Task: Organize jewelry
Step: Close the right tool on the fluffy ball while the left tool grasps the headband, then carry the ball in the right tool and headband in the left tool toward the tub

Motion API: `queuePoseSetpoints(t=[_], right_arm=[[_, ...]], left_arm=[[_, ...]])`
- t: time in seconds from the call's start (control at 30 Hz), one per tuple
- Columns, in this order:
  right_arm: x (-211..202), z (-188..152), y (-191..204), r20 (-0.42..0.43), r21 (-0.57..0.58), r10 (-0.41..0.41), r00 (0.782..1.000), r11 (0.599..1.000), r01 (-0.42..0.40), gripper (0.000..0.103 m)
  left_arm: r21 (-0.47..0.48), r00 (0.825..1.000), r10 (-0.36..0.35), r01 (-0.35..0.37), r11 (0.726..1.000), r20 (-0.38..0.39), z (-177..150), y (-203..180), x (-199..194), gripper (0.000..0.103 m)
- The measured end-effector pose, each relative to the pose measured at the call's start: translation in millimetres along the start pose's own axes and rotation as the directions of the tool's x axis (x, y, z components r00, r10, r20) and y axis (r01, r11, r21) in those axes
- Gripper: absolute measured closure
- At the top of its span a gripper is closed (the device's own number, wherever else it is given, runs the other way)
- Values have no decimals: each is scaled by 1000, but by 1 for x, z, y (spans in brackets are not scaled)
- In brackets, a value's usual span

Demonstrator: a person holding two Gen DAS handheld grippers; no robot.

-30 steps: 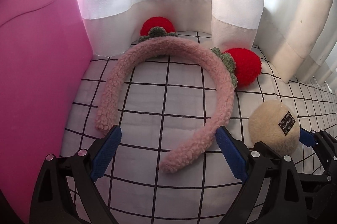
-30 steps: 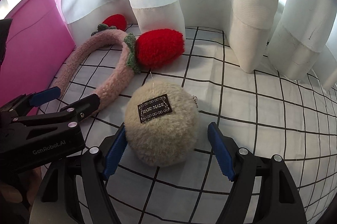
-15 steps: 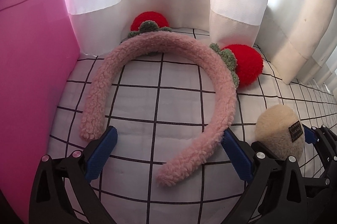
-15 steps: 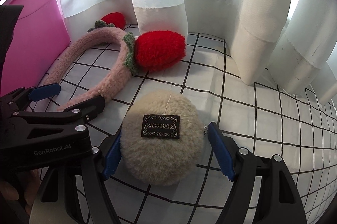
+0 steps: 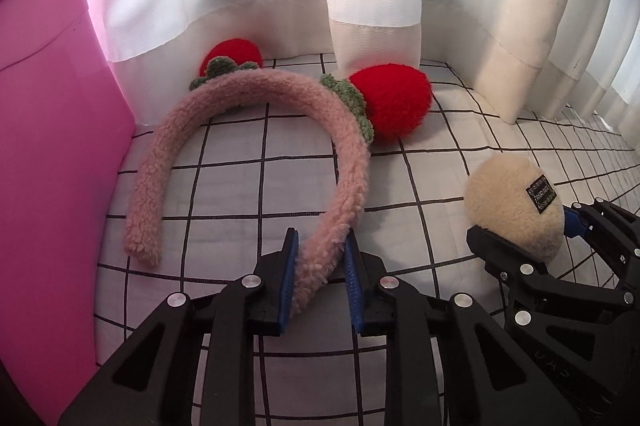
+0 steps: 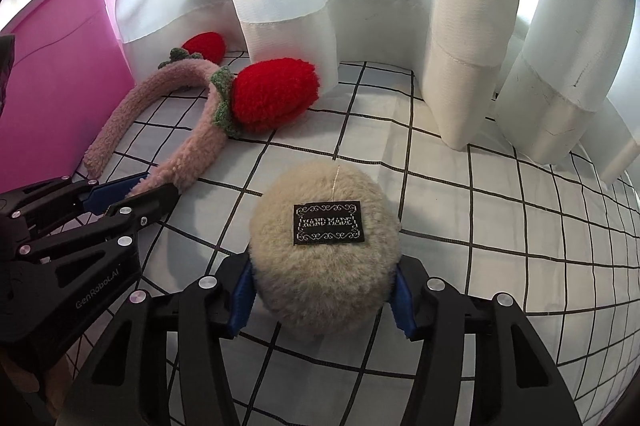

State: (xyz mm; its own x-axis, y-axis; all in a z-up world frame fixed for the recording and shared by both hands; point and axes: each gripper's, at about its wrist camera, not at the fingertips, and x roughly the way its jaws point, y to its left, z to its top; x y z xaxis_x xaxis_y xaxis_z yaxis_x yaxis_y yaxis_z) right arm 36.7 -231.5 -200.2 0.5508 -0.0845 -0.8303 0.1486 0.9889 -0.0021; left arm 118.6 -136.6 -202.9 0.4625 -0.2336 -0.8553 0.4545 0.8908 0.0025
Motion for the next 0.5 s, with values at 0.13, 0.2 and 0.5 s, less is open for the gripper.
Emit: queuePoseSetpoints(t=[0.13,0.2,0.5], right_arm=[[-12,-8,-9,15,32,9,1000,999,-9,50],[-19,-13,-14,22,44,13,1000,999,-14,50],[-60,-29,-30,56,88,21,998,996,-26,50]], left_arm=[[27,999,-4,3,1000,33,-9,-6,-17,91],[38,998,-1,-1,999,60,-11,-12,-27,92],[30,991,-45,42,999,126,-18,-17,-79,94]])
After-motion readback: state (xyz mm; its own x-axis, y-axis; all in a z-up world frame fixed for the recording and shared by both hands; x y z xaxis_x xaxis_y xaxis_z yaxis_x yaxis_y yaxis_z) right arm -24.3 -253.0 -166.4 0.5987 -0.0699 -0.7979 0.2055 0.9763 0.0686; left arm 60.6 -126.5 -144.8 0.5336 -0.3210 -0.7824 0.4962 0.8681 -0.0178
